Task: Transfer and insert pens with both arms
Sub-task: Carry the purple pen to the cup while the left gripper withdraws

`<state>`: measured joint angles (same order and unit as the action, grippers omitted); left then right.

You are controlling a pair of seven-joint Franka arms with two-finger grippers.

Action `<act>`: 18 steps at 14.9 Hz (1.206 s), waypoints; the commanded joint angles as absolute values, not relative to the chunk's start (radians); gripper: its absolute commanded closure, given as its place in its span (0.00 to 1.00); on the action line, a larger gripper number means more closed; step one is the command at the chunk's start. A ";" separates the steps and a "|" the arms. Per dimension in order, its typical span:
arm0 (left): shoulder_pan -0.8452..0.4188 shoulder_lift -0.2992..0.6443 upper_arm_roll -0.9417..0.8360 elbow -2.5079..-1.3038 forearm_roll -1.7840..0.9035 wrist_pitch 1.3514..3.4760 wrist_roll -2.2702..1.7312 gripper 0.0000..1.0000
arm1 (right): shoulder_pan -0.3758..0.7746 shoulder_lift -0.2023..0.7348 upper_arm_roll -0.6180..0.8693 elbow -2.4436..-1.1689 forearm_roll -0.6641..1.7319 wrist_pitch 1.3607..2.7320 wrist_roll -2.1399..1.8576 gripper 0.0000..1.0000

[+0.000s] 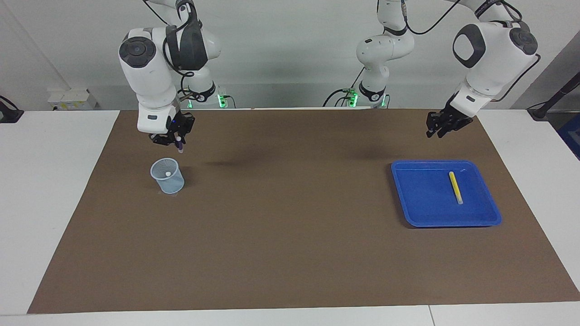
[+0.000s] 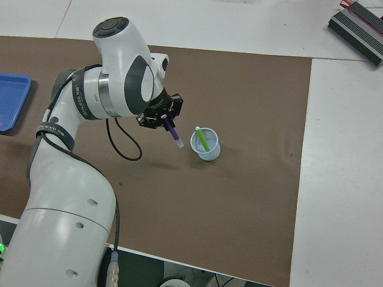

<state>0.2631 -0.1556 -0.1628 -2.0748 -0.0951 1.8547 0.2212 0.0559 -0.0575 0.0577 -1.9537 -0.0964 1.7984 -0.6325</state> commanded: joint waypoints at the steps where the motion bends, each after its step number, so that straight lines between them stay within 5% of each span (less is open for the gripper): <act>1: 0.310 -0.089 -0.170 -2.086 -0.025 1.959 0.337 0.55 | 0.023 -0.091 0.075 -2.005 -0.152 1.865 -0.770 1.00; 13: 0.383 0.144 -0.170 -2.079 0.051 2.256 0.456 0.51 | -0.058 -0.152 0.067 -2.232 -0.137 2.081 -0.768 1.00; 15: 0.388 0.178 -0.169 -2.077 0.055 2.299 0.475 0.51 | -0.060 -0.153 0.069 -2.233 -0.137 2.083 -0.764 0.66; 16: 0.390 0.192 -0.169 -2.074 0.055 2.321 0.480 0.49 | -0.058 -0.153 0.069 -2.233 -0.137 2.085 -0.762 0.34; 18: 0.391 0.219 -0.166 -2.072 0.058 2.356 0.486 0.46 | -0.054 -0.152 0.069 -2.230 -0.135 2.083 -0.764 0.27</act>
<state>0.3769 0.1883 -0.1610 -2.0836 0.0353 2.3147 0.4680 -0.0432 -0.1246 0.0581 -2.2025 -0.1378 2.0633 -0.7564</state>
